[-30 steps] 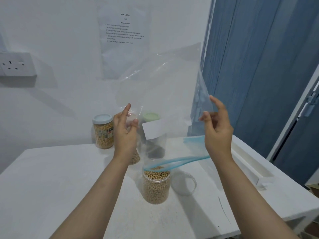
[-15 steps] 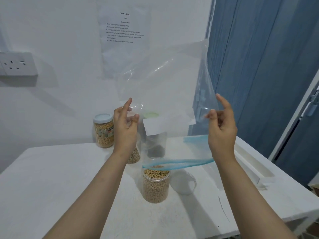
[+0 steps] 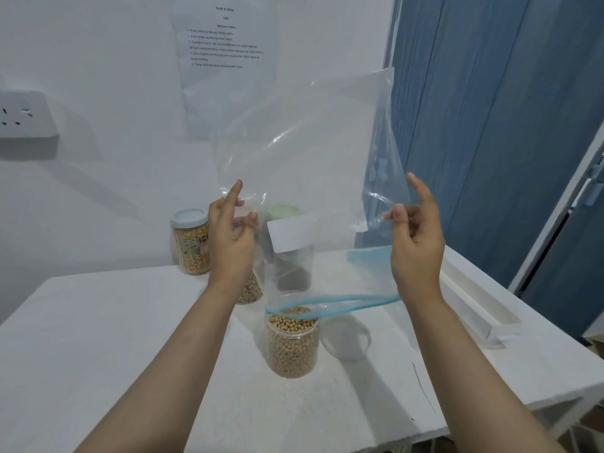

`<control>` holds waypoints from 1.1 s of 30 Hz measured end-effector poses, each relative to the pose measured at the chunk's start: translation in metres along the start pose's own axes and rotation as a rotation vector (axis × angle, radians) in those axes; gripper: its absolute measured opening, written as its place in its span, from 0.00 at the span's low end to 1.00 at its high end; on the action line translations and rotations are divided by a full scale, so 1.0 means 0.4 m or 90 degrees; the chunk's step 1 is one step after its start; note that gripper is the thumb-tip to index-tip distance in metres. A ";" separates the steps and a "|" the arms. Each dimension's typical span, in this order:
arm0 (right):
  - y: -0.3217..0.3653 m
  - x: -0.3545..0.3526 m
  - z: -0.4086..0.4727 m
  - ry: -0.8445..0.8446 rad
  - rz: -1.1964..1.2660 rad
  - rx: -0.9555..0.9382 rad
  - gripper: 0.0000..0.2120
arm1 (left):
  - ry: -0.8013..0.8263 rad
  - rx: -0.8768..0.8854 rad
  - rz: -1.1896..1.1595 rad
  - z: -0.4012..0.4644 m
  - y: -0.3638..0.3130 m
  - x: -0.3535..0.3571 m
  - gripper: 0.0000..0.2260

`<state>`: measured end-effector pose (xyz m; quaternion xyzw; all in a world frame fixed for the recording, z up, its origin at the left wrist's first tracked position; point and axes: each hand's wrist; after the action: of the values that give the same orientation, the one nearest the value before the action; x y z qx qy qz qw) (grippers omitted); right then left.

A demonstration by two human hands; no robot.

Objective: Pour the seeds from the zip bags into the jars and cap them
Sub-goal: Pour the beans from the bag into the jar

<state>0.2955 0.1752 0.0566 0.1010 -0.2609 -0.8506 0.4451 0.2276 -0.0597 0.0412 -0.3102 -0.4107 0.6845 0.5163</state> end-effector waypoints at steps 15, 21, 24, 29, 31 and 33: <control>-0.094 -0.045 -0.075 0.176 -0.111 0.194 0.16 | -0.125 -0.150 -0.120 -0.020 0.048 -0.052 0.28; -0.124 0.009 -0.123 0.161 0.077 0.433 0.34 | -0.167 -0.148 -0.091 -0.062 0.064 -0.082 0.25; -0.134 0.048 -0.142 0.086 0.275 0.581 0.43 | -0.175 -0.143 -0.100 -0.077 0.060 -0.081 0.26; -0.166 0.083 -0.152 -0.042 0.497 0.776 0.40 | -0.207 -0.138 -0.091 -0.089 0.059 -0.090 0.26; -0.160 0.083 -0.155 0.047 0.497 0.783 0.22 | -0.220 -0.147 -0.097 -0.088 0.068 -0.102 0.26; -0.151 0.085 -0.163 0.114 0.464 0.754 0.11 | -0.224 -0.146 -0.107 -0.089 0.069 -0.108 0.26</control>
<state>0.2594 0.1528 -0.0284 0.3023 -0.6600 -0.3504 0.5919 0.2571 -0.0961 0.0000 -0.2076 -0.5938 0.6316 0.4532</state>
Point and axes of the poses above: each hand's wrist, its own z-axis towards the middle knuckle, its own x-axis out of the palm, y = z × x, and after that the axes turned 12 degrees about -x, right-handed
